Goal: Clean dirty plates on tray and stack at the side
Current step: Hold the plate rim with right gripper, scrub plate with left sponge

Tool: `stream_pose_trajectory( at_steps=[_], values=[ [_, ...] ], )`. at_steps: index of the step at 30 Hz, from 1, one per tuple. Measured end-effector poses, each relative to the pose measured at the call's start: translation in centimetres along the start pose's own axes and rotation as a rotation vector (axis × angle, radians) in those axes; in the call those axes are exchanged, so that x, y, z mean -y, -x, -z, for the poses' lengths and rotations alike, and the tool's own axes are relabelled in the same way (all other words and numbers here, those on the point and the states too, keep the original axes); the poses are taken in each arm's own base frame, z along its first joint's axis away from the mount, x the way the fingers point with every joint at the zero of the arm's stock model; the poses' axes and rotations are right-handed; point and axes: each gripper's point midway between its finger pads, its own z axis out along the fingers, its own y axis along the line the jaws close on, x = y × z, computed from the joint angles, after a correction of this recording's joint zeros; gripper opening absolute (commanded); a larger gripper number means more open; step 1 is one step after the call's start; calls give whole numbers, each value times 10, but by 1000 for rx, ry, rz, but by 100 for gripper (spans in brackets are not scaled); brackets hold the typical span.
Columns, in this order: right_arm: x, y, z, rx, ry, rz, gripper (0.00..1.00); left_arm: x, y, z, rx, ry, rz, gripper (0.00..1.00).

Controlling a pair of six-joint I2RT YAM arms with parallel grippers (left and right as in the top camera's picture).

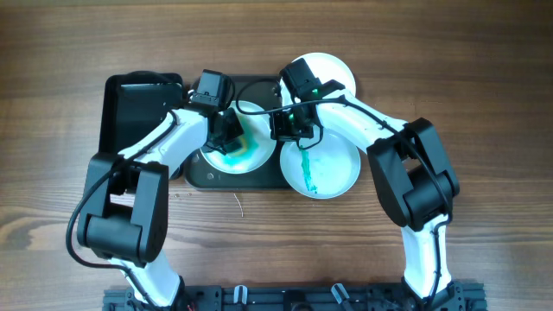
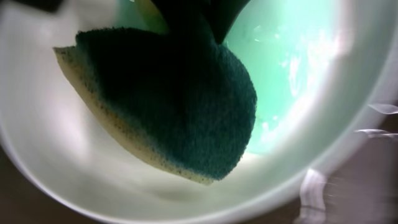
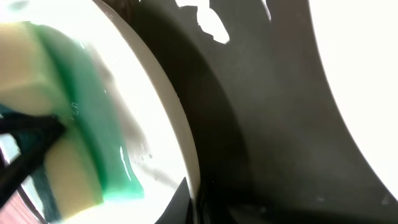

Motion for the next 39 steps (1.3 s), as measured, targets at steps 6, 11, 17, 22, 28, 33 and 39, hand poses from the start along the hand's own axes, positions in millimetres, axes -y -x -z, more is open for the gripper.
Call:
stream_pose_trajectory(
  at_steps=[6,11,17,22,28,33,39],
  values=[
    [-5,-4,-2,-14,14,8,4,-20,-5,5,-10,107,29,4],
    [-4,-6,-2,-22,12,5,4,-8,-18,5,-109,-5,-67,4],
    [-2,-6,-1,-24,12,7,4,31,-44,11,-242,-289,-227,4],
    [-2,-5,-1,-22,12,7,4,41,-38,7,-206,-333,-246,4],
    [-3,-3,-2,-15,16,11,4,11,-21,2,-109,-72,-116,4],
    [-3,-3,-2,-14,16,9,4,-29,-10,11,-50,167,-45,4],
    [-2,-4,-1,-16,14,7,4,-22,-21,11,-117,112,-91,4]
  ],
)
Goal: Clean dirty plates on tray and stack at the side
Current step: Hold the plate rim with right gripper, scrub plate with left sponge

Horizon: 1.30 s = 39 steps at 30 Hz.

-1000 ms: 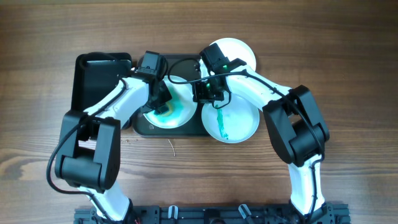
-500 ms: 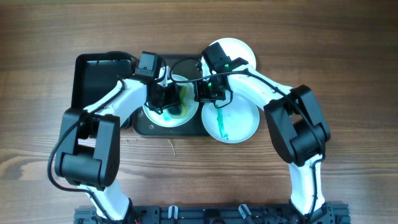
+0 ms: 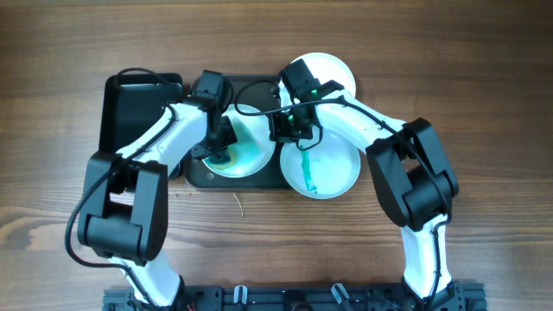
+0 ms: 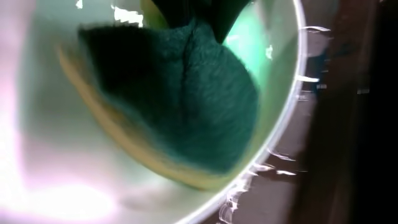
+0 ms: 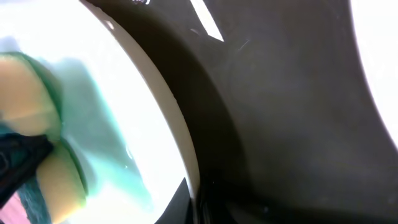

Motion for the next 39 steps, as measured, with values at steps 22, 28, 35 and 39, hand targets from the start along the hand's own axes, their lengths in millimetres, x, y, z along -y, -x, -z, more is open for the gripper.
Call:
stream_pose_trajectory(
  at_steps=[22,28,35,39],
  values=[
    [0,-1,0,-4,-1,1,4,9,13,-1,50,-29,-31,4],
    [-2,-3,-1,-8,1,10,4,3,-5,0,-33,-10,-57,4],
    [-1,-3,-1,-11,-2,10,4,49,-28,9,-157,-326,-216,4],
    [-1,-3,-1,-11,-2,9,5,73,-25,16,-133,-451,-266,4]
  ],
)
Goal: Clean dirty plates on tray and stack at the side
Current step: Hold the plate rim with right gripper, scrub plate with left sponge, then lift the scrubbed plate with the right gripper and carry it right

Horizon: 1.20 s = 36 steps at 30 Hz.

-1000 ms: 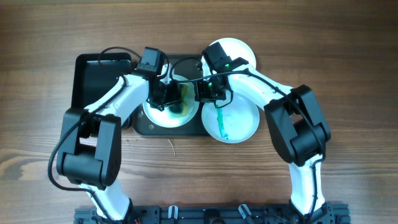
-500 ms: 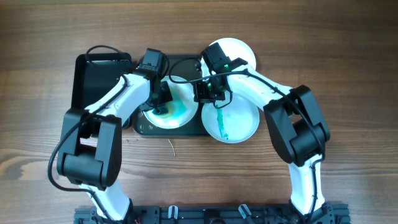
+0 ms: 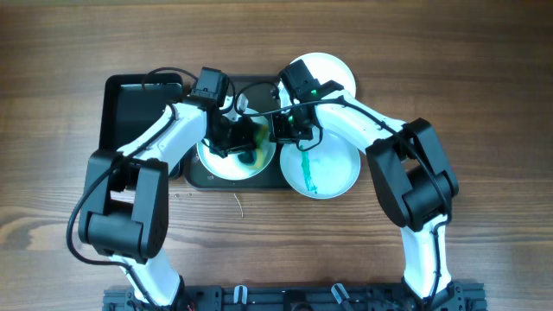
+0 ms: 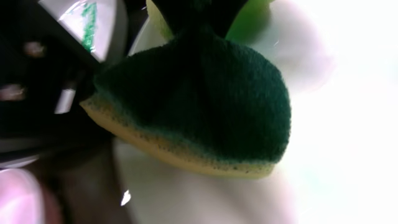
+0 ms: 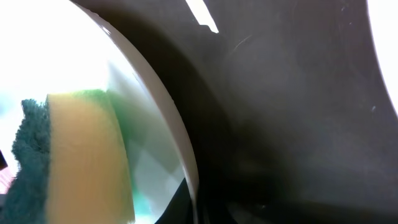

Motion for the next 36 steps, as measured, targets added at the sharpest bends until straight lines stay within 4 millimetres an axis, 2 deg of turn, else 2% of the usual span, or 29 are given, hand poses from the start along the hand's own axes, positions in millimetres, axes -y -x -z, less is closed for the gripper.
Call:
stream_pose_trajectory(
  at_steps=[3,6,10,14,17,24,27,32,36],
  values=[
    [0,0,0,1,0,-4,4,-10,13,0,60,65,27,4],
    [0,0,0,1,0,-3,4,-40,22,6,132,241,117,4],
    [0,0,0,1,1,-3,4,-73,19,20,175,438,237,4],
    [0,0,0,1,1,-3,4,-94,6,40,148,578,306,4],
    [0,0,0,1,1,-3,4,-94,5,59,121,625,329,4],
    [1,0,0,1,0,-5,4,-59,39,113,156,565,306,4],
    [1,0,1,0,-5,-5,4,-54,47,129,153,507,297,4],
    [12,-4,10,5,-89,-16,4,-71,51,144,149,480,317,4],
    [18,-2,27,56,-203,6,4,-92,53,154,154,479,349,4]
  ],
)
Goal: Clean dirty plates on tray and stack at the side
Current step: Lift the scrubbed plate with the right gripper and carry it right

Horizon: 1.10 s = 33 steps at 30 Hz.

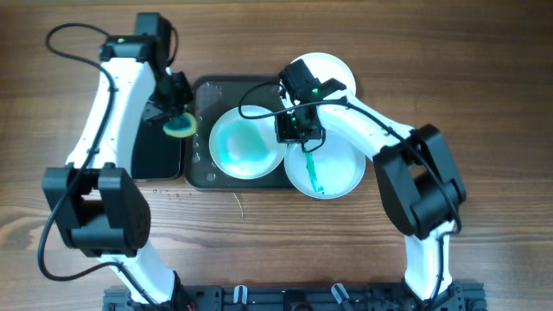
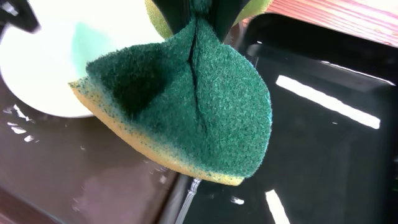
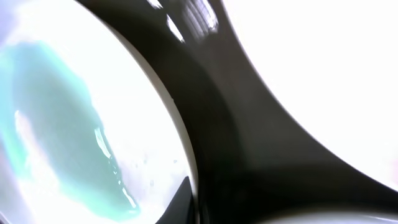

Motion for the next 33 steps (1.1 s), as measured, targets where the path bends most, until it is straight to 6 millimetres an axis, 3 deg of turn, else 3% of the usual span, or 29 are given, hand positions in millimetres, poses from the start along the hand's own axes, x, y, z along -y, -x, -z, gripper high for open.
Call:
stream_pose_trajectory(
  at_steps=[9,20,28,33],
  values=[
    [-27,22,84,322,-206,134,4,-23,10,0,1,4,54,4],
    [-47,22,123,602,-585,305,4,-23,11,0,4,2,48,4],
    [-89,31,177,905,-824,428,4,-23,12,0,8,0,48,4],
    [-99,35,208,1012,-949,433,4,-22,13,0,10,-4,48,4]
  ],
)
